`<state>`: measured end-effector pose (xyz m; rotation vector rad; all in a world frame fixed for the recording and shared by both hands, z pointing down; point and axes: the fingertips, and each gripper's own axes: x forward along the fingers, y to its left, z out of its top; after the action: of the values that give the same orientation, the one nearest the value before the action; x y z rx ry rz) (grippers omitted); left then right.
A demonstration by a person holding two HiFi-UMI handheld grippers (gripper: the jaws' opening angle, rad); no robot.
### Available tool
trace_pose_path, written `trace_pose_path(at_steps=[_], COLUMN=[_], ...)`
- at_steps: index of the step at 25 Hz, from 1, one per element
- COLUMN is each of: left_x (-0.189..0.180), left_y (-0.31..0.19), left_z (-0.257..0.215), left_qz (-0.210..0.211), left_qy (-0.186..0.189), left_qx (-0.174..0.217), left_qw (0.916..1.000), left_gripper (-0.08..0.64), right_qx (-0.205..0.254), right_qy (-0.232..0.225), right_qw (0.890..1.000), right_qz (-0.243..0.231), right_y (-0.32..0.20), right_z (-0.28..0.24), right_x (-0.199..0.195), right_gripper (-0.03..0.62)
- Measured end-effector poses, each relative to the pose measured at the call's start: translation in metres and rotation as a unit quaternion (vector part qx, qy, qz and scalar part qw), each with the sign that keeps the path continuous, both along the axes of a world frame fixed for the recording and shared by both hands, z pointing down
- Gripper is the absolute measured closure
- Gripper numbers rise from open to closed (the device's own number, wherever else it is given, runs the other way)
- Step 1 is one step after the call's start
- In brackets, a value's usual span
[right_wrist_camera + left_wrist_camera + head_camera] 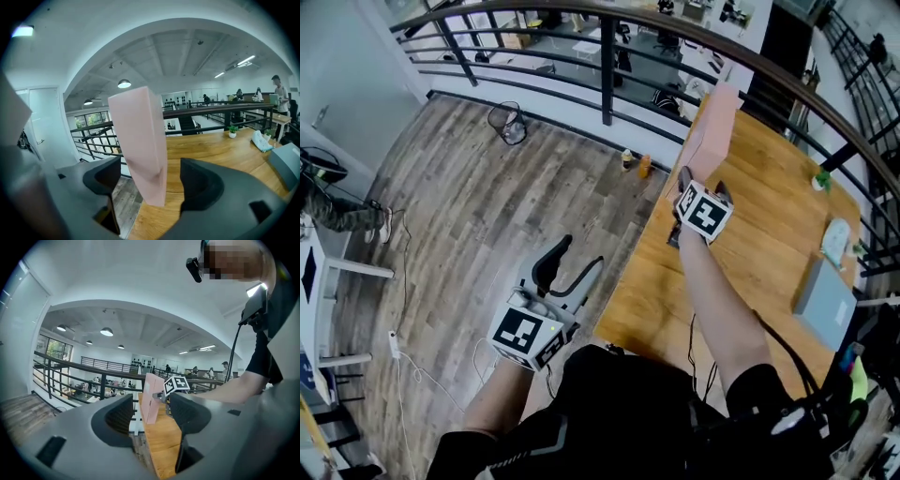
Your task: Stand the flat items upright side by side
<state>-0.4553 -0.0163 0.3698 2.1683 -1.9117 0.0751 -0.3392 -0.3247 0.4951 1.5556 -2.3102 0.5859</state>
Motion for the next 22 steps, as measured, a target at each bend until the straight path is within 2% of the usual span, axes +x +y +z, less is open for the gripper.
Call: trace_pose_path(at_steps=[3, 6, 10, 14, 22], left_x=[0.009, 0.019, 0.044, 0.073, 0.147], left_y=[-0.008, -0.020, -0.039, -0.061, -0.093], left_z=[-0.003, -0.010, -0.016, -0.021, -0.040], left_qz=[0.020, 0.038, 0.082, 0.118, 0.199], left_qy=[0.000, 0.001, 0.003, 0.000, 0.001], left_qx=[-0.004, 0.010, 0.026, 0.039, 0.062], left_qw=[0.9998, 0.9992, 0.9963, 0.9923, 0.9781], left_gripper=[0.296, 0.296, 0.296, 0.296, 0.296], right_qx=[0.017, 0.042, 0.078, 0.098, 0.140], right_qy=[-0.012, -0.018, -0.027, -0.043, -0.049], right_qw=[0.999, 0.998, 0.996, 0.992, 0.988], right_qz=[-0.025, -0.046, -0.046, -0.069, -0.044], right_y=[0.012, 0.029, 0.050, 0.069, 0.101], right_z=[-0.016, -0.037, -0.070, -0.102, -0.152], right_x=[0.013, 0.034, 0.083, 0.131, 0.242], right_gripper=[0.212, 0.212, 0.212, 0.212, 0.212])
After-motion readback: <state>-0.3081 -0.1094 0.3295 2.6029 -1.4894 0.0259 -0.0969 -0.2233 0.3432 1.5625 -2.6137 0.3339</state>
